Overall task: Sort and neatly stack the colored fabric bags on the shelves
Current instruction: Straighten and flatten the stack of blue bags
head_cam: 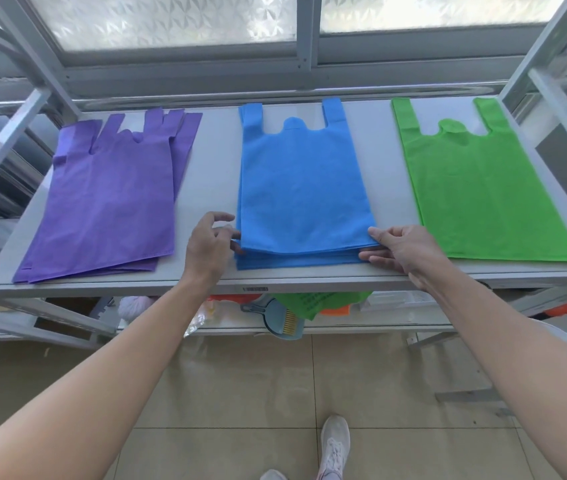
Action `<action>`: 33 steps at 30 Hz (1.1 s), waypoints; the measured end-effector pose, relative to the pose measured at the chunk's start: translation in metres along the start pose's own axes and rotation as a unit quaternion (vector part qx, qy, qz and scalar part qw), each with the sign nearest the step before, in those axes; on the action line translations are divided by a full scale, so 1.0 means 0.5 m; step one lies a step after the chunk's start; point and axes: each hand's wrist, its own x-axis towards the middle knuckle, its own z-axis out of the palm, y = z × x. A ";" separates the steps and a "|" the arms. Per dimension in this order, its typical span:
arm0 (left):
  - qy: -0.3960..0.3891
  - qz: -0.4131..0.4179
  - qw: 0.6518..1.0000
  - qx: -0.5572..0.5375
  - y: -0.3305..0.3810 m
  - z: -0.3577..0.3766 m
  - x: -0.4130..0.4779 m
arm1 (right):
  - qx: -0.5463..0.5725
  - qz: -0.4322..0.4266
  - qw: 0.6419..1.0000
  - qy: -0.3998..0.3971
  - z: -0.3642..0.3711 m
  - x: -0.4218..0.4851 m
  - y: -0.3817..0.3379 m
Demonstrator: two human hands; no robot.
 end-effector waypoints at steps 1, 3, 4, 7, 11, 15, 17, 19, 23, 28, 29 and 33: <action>-0.014 -0.008 1.000 0.003 0.005 0.000 0.005 | -0.003 0.001 1.000 -0.001 0.000 -0.002 -0.002; -0.033 0.001 0.999 0.026 0.010 0.000 0.012 | -0.012 0.001 1.000 -0.004 0.000 -0.006 -0.007; -0.035 0.007 0.999 0.034 0.009 0.000 0.015 | -0.019 -0.001 1.000 -0.006 0.000 -0.008 -0.010; -0.025 0.005 0.999 0.044 0.004 0.001 0.023 | -0.097 -0.037 0.995 -0.007 0.000 -0.013 -0.020; -0.011 0.010 0.998 0.061 -0.005 -0.002 0.023 | -0.278 -0.119 0.952 0.045 0.003 -0.007 -0.019; -0.006 0.030 0.996 0.088 -0.011 -0.002 0.019 | -0.347 -0.147 0.924 0.058 0.006 -0.004 -0.017; -0.002 0.051 0.993 0.108 -0.012 -0.001 0.017 | -0.366 -0.155 0.916 0.056 0.007 -0.006 -0.018; 0.003 0.075 0.988 0.137 -0.014 0.003 0.017 | -0.383 -0.160 0.908 0.059 0.009 -0.008 -0.018; 0.009 0.114 0.975 0.193 -0.023 0.007 0.015 | -0.412 -0.180 0.891 0.062 0.012 -0.005 -0.012; -0.118 0.343 0.875 0.321 -0.019 0.004 0.026 | -0.468 -0.237 0.848 0.081 0.014 -0.007 -0.009; -0.144 0.364 0.854 0.342 -0.012 0.003 0.028 | -0.485 -0.271 0.828 0.083 0.015 -0.010 -0.010; -0.204 0.392 0.775 0.452 0.025 0.004 0.046 | -0.532 -0.391 0.751 0.004 0.016 -0.009 -0.018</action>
